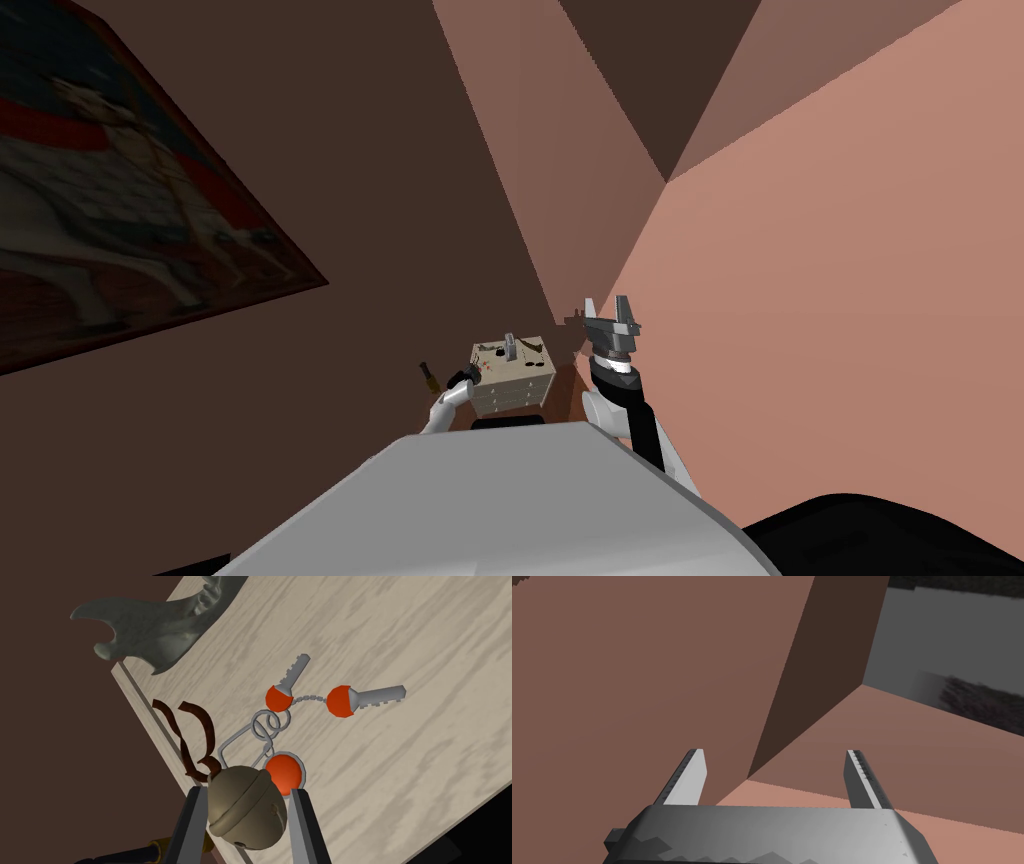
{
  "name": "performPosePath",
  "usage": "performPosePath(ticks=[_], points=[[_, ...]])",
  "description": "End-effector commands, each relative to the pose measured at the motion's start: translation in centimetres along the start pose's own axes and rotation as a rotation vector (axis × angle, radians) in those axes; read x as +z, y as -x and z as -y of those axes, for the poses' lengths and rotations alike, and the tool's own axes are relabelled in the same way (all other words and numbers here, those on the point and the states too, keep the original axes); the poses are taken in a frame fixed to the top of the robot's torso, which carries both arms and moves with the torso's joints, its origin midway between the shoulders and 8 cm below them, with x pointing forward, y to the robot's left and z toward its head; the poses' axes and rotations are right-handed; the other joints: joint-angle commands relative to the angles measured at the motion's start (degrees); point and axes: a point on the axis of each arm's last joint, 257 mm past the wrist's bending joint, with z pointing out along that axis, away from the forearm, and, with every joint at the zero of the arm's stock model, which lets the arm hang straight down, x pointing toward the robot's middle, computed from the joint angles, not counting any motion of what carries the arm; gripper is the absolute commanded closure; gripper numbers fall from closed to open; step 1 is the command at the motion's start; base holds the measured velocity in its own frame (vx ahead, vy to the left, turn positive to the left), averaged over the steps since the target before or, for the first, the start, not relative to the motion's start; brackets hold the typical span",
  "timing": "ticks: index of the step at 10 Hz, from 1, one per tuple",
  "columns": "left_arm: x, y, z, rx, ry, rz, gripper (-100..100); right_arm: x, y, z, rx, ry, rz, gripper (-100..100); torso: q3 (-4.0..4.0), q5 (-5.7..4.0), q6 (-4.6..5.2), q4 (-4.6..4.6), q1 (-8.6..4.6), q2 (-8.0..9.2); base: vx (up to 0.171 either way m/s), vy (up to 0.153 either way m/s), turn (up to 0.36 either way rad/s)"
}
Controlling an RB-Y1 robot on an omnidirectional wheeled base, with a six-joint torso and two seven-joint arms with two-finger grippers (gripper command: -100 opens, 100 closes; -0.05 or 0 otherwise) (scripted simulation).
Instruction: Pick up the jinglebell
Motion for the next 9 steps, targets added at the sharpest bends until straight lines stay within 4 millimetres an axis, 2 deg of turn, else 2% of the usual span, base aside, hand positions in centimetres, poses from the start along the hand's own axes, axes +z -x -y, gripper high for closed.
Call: performPosePath(ticks=[1, 3, 4, 5, 7, 8, 9], points=[[0.0, 0.0, 0.0, 0.000, 0.000, 0.000, 100, 0.0, 0.0, 0.0, 0.000, 0.000, 0.000, 0, 0.00, 0.00, 0.00, 0.00, 0.00, 0.00, 0.000, 0.000, 0.000], [0.0, 0.0, 0.1, 0.000, -0.001, 0.000, 100, 0.0, 0.0, 0.0, 0.000, 0.000, 0.000, 0, 0.01, 0.01, 0.01, -0.01, -0.02, 0.03, 0.000, 0.000, 0.000], [0.0, 0.0, 0.1, 0.000, -0.001, 0.000, 0, 0.0, 0.0, 0.0, 0.000, 0.000, 0.000, 0, 0.02, 0.01, 0.01, 0.00, -0.03, 0.04, 0.000, 0.000, 0.000], [0.1, -0.4, 1.0, 0.003, 0.000, -0.001, 100, 0.0, 0.0, 0.0, 0.000, 0.000, 0.000, 0, 0.02, 0.01, 0.01, 0.00, -0.03, 0.05, -0.069, -0.040, 0.027], [0.2, -0.8, 2.2, 0.006, 0.002, -0.002, 100, 0.0, 0.0, 0.0, 0.000, 0.000, 0.000, 0, 0.22, -0.03, 0.01, 0.05, -0.19, 0.43, -0.122, -0.046, 0.029], [0.2, -0.7, 2.0, 0.005, -0.001, -0.003, 100, 0.0, 0.0, 0.0, 0.000, 0.000, 0.000, 0, 0.28, -0.02, 0.02, 0.07, -0.19, 0.52, -0.056, -0.018, 0.003], [0.2, -0.7, 1.9, 0.005, 0.002, -0.002, 0, 0.0, 0.0, 0.0, 0.000, 0.000, 0.000, 0, 0.20, -0.01, 0.01, 0.06, -0.13, 0.35, -0.011, -0.004, 0.000]])
